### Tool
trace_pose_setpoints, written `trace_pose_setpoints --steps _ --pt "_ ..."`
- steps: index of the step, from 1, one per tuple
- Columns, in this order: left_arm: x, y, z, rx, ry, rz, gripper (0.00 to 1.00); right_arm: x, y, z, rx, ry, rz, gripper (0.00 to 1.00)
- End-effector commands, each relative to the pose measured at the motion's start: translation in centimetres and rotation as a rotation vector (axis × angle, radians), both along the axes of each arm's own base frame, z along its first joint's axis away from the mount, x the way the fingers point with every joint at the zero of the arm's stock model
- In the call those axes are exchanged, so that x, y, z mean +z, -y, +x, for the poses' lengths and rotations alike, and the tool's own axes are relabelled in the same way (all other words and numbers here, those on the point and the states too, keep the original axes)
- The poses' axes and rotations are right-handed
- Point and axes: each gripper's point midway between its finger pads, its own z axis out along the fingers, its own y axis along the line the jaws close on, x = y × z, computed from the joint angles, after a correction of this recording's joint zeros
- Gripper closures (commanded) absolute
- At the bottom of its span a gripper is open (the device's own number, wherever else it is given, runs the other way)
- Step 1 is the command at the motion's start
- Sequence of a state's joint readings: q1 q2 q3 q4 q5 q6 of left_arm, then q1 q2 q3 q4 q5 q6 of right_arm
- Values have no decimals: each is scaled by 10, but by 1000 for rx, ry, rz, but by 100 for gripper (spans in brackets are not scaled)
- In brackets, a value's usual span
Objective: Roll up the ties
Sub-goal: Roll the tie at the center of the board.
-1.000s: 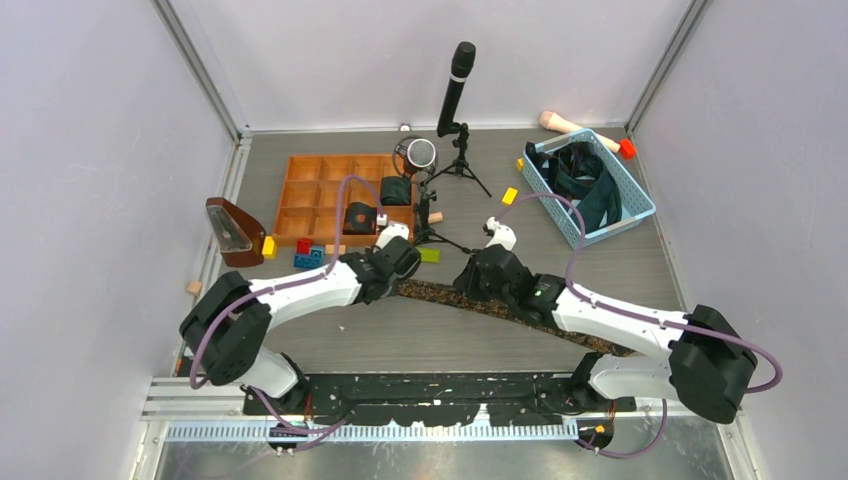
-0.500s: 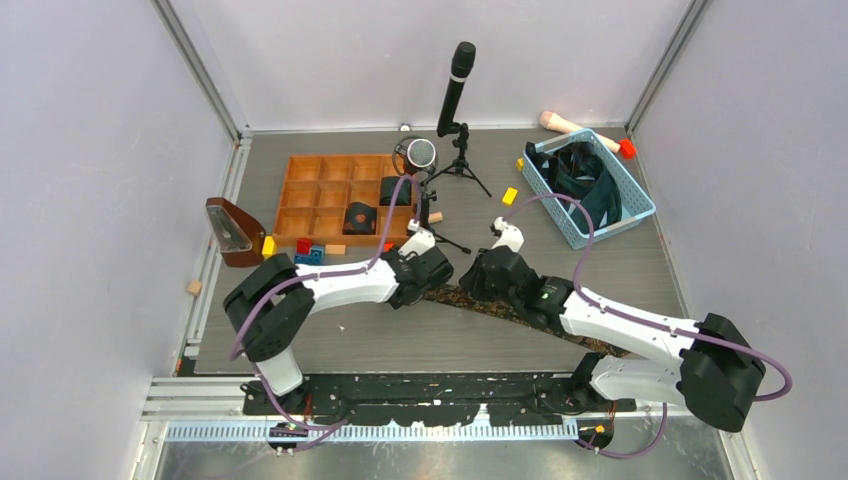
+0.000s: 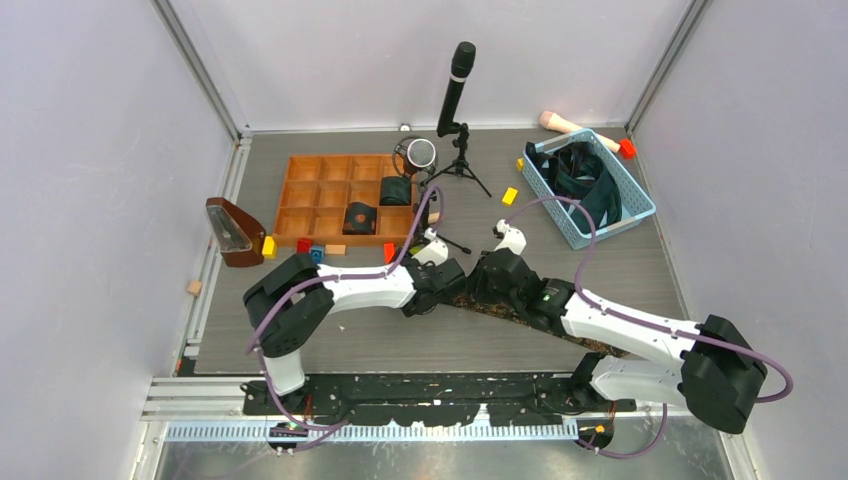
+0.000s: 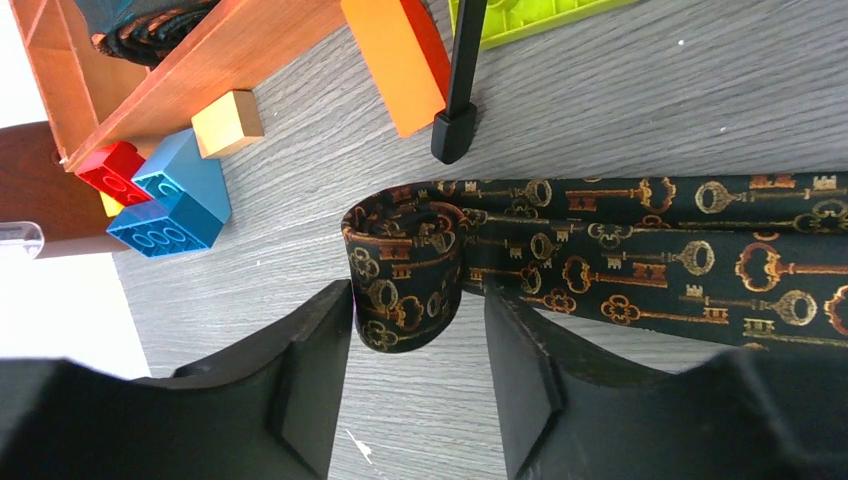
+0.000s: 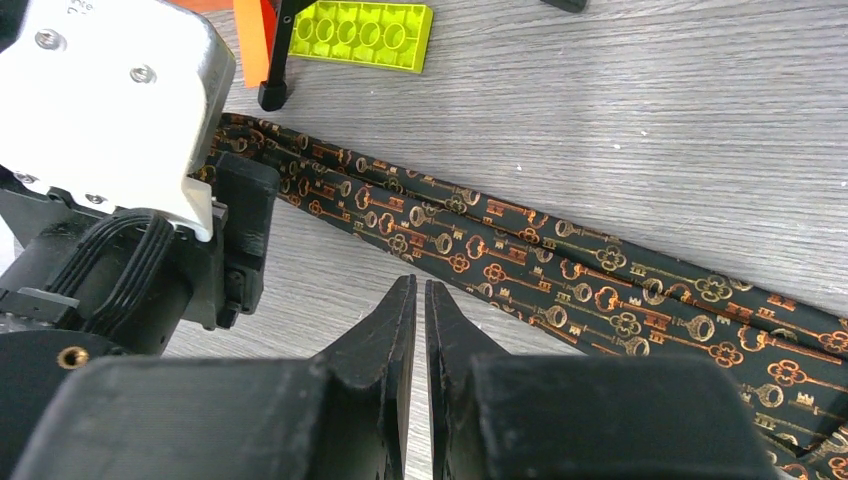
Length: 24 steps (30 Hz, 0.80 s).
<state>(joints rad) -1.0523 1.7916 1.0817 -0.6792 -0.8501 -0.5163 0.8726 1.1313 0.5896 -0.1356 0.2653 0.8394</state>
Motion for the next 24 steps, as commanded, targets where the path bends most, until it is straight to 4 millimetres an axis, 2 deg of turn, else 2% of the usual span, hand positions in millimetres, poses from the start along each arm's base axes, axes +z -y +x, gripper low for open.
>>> trace_pose_setpoints --steps 1,7,15,24 --pt "13 7 4 4 54 5 45 13 4 5 -40 41 41 85" --pt "17 17 1 -16 58 -3 43 12 8 4 -51 44 46 86" --pt "9 32 -2 -36 38 -15 43 12 12 2 -59 46 47 85" --pt "0 52 -4 -62 -1 -99 51 13 16 1 -67 46 37 85"
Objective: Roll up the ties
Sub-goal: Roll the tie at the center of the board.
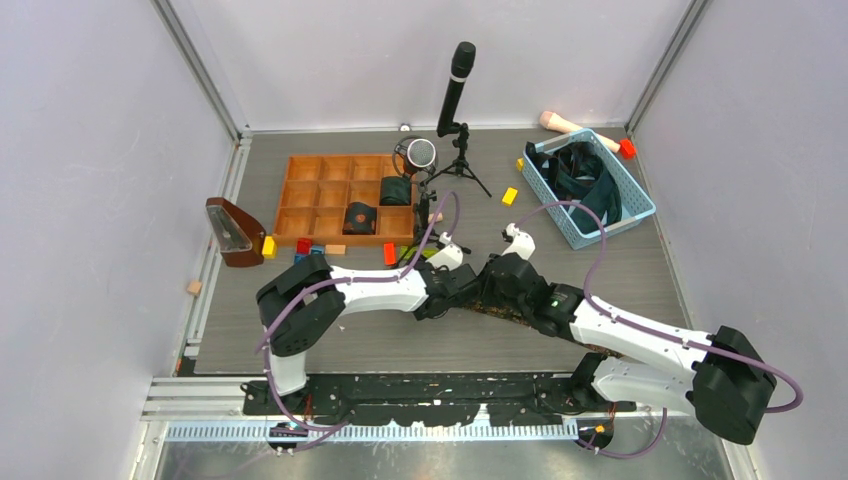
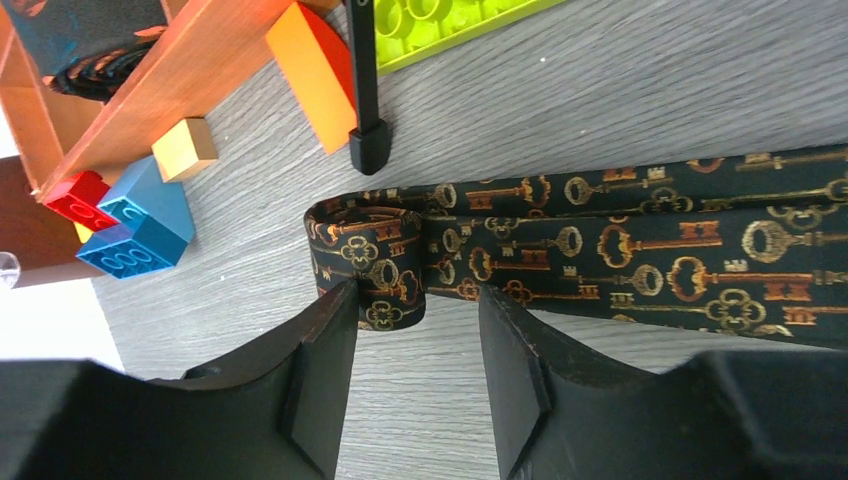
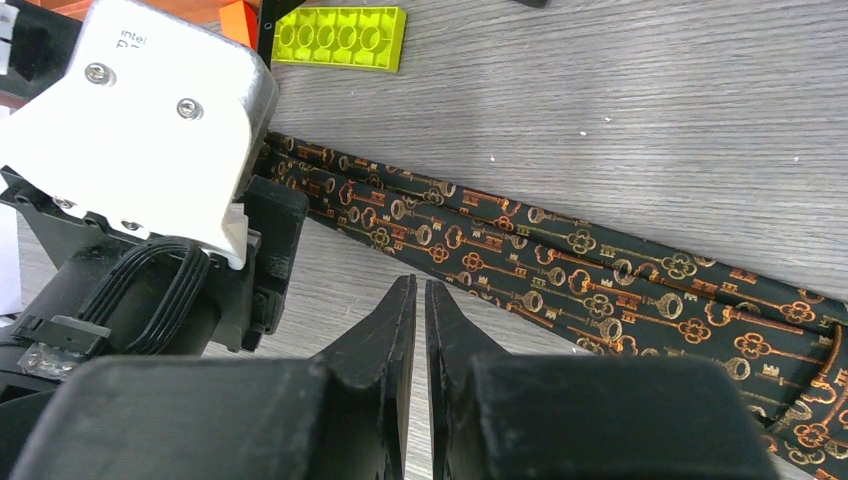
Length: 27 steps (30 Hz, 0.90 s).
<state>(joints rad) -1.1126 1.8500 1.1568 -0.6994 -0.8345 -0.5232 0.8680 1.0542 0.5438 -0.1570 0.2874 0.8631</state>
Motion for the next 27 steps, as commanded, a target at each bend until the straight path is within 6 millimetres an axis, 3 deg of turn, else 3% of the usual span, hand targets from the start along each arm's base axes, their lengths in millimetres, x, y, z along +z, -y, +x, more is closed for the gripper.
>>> trace_pose_setpoints --steps 1,12,22,27 --pt "2 23 3 -5 6 -102 52 11 3 6 -33 38 20 85" --pt "1 27 4 -6 12 -135 76 5 4 6 -36 26 9 85" --pt "0 17 6 14 9 -147 77 3 4 6 -40 22 4 85" --pt "16 9 8 29 38 -151 77 5 2 7 -36 24 9 86"
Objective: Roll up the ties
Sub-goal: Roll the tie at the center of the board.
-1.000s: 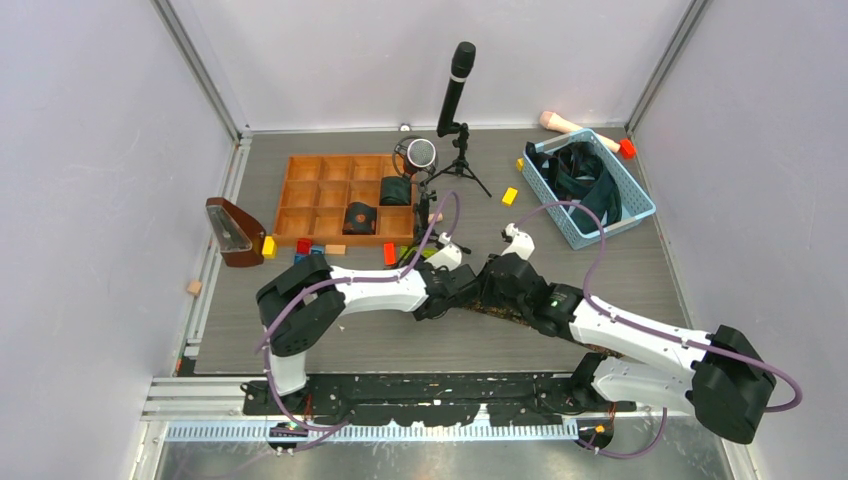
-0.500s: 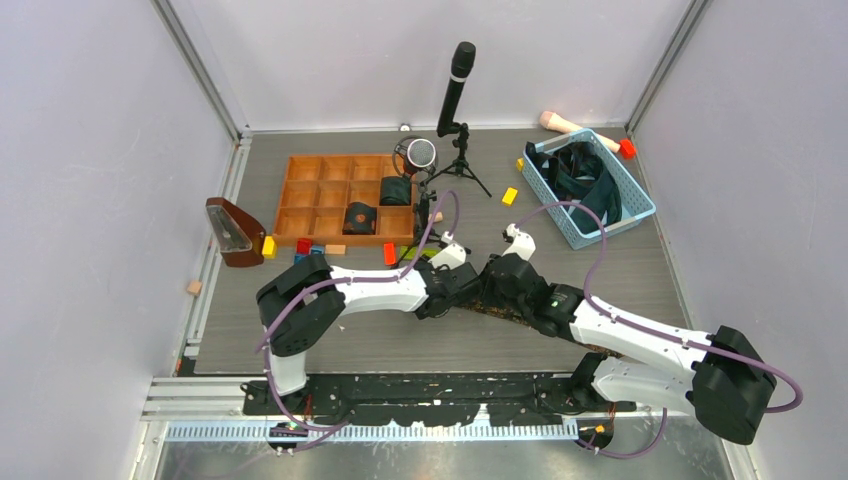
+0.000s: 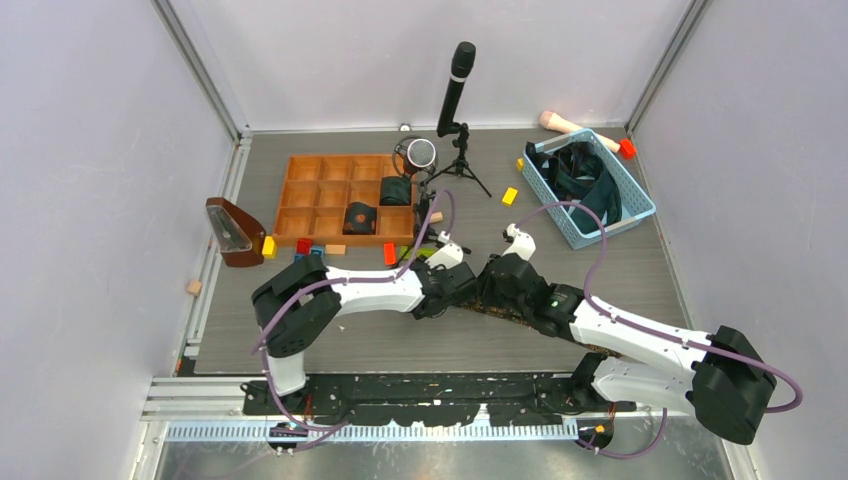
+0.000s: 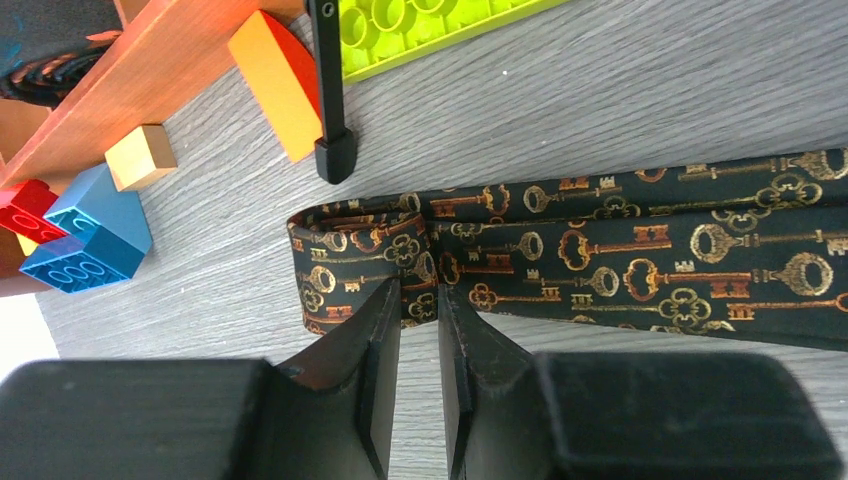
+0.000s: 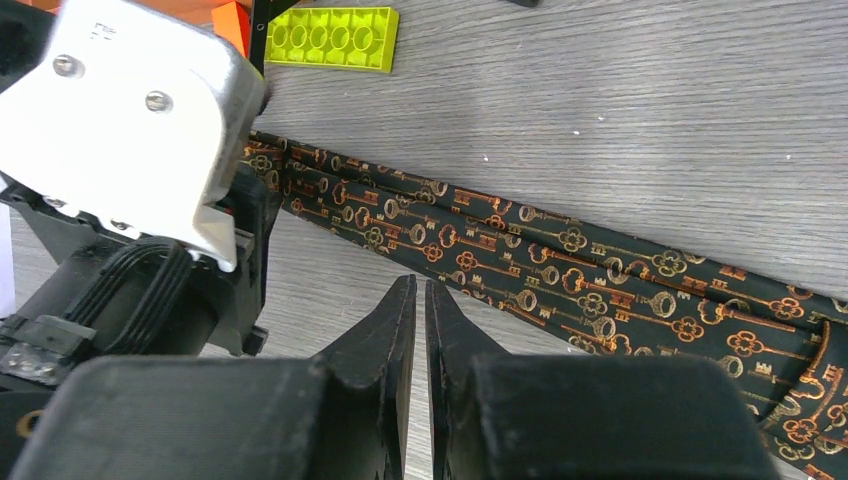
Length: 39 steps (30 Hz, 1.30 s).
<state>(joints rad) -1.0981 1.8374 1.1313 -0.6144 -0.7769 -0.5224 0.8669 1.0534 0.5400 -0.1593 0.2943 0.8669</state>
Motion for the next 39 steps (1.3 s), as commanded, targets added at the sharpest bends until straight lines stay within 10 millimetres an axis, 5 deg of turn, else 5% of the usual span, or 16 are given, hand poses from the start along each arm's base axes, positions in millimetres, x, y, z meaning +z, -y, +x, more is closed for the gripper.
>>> trace_pose_setpoints --steps 1,18,28,33,39 --pt "27 -3 7 32 61 -66 77 7 0 7 -28 27 16 85" --pt "33 4 11 8 55 -125 77 8 -2 9 -31 32 25 86" --pt "87 36 22 -130 125 -287 77 19 -8 14 -47 56 75 86" --pt "114 5 38 -72 173 -501 76 35 -43 18 64 87 182 85" --pt "104 -47 44 53 128 -760 76 48 -94 29 202 106 261 87"
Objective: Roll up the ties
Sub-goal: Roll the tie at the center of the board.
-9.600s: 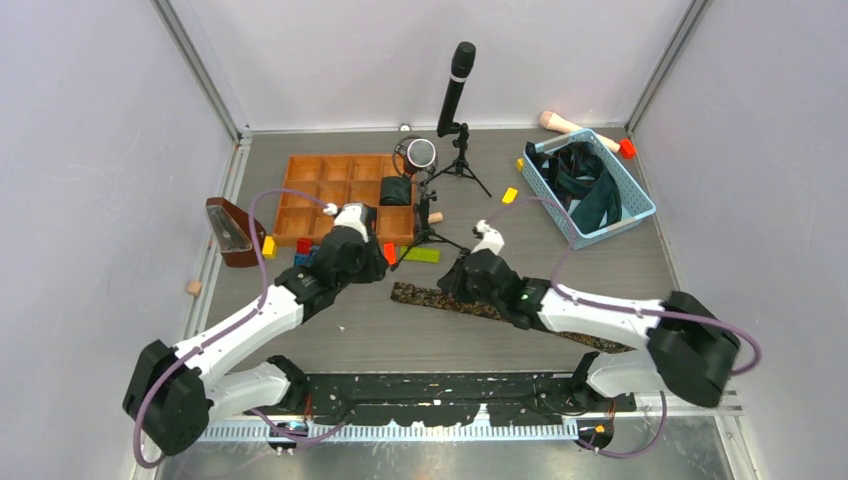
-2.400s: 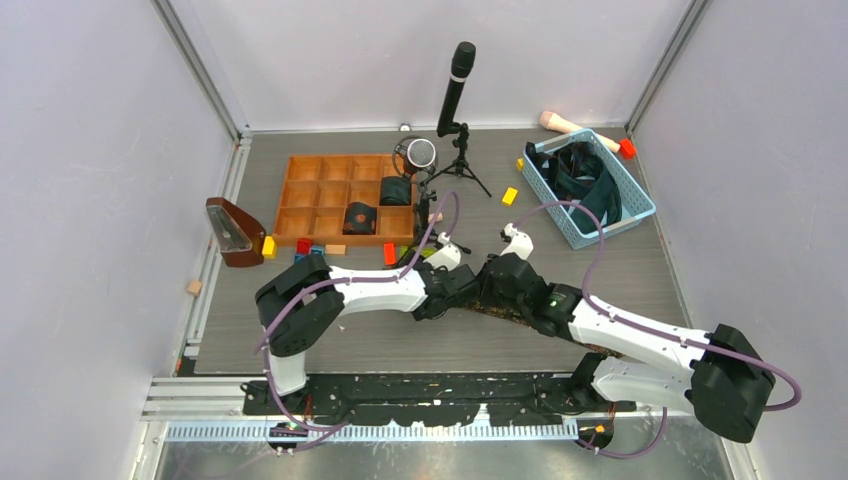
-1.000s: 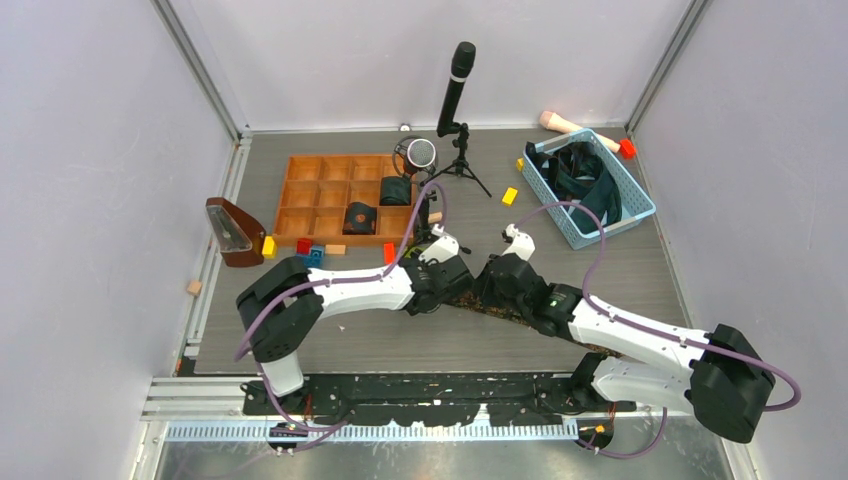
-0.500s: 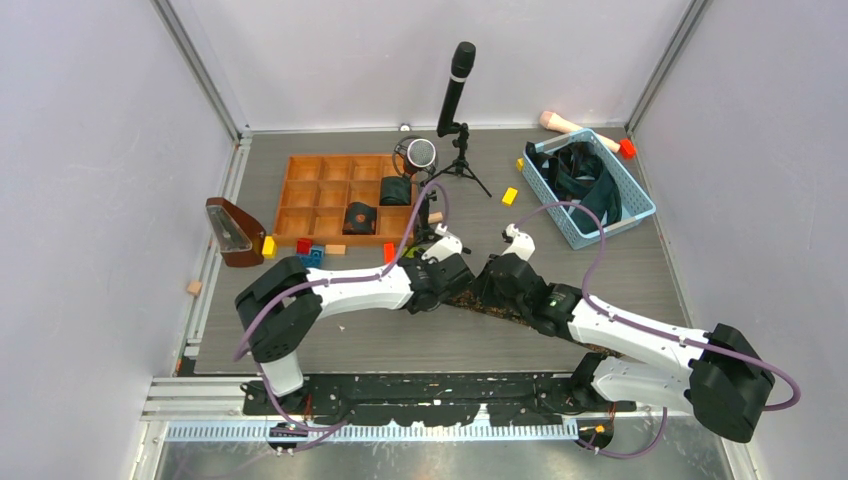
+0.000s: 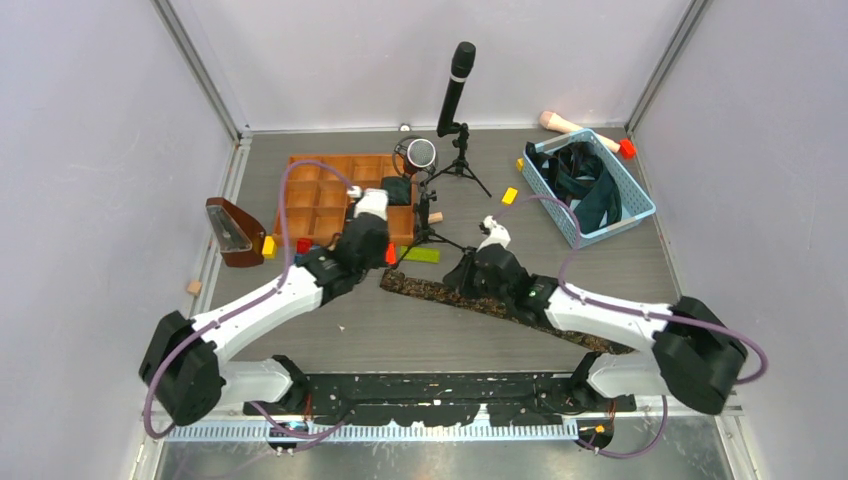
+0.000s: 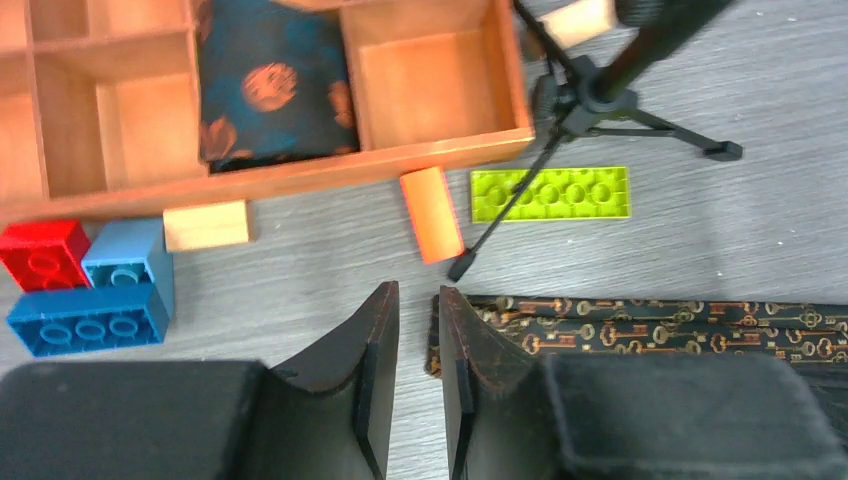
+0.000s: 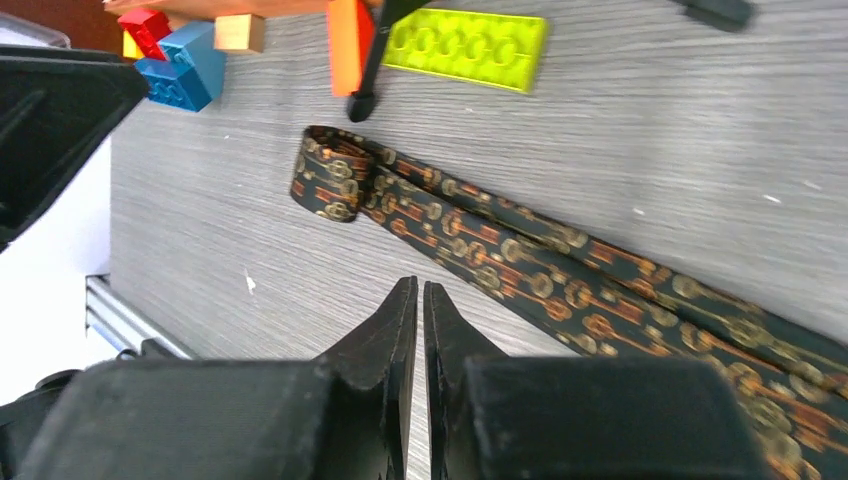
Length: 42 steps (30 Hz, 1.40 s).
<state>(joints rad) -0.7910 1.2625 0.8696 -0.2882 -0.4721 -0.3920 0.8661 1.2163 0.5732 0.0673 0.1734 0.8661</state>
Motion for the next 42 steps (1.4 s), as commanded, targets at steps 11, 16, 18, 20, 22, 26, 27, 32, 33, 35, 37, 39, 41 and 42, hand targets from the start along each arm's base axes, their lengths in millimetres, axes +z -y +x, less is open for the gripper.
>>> trace_pose_setpoints --steps 11,16,18,20,22,26,27,32,33,35,37,39,41,42 --pt "-37 -44 -10 61 -126 -399 76 39 -135 23 277 25 324 100" --pt "-46 -56 -13 102 -138 -413 76 27 -152 18 324 -19 367 100" --pt "-49 -57 -15 104 -151 -419 77 21 -150 15 320 -21 357 100" --pt "-53 -56 -18 98 -165 -427 77 13 -145 12 303 -18 330 100" --pt "-57 -55 -19 99 -175 -431 77 4 -139 11 286 -18 301 100" --pt "-62 -55 -19 104 -182 -440 77 -6 -130 8 267 -19 270 100" --pt "-63 -55 -19 105 -182 -442 78 -7 -129 9 261 -17 266 100" --pt "-66 -55 -18 103 -183 -444 76 -1 -128 11 256 4 263 100" --pt "-66 -55 -18 100 -184 -444 76 1 -130 12 261 9 264 100" --pt "-67 -55 -18 99 -190 -441 76 6 -134 14 269 13 267 100" --pt "-67 -55 -17 98 -191 -439 75 9 -138 15 277 11 269 100" --pt "-68 -55 -17 96 -193 -433 75 12 -140 15 282 9 275 100" --pt "-69 -54 -17 90 -198 -427 75 14 -141 15 283 10 281 100" --pt "-69 -54 -17 87 -199 -427 75 15 -141 15 281 11 281 100"
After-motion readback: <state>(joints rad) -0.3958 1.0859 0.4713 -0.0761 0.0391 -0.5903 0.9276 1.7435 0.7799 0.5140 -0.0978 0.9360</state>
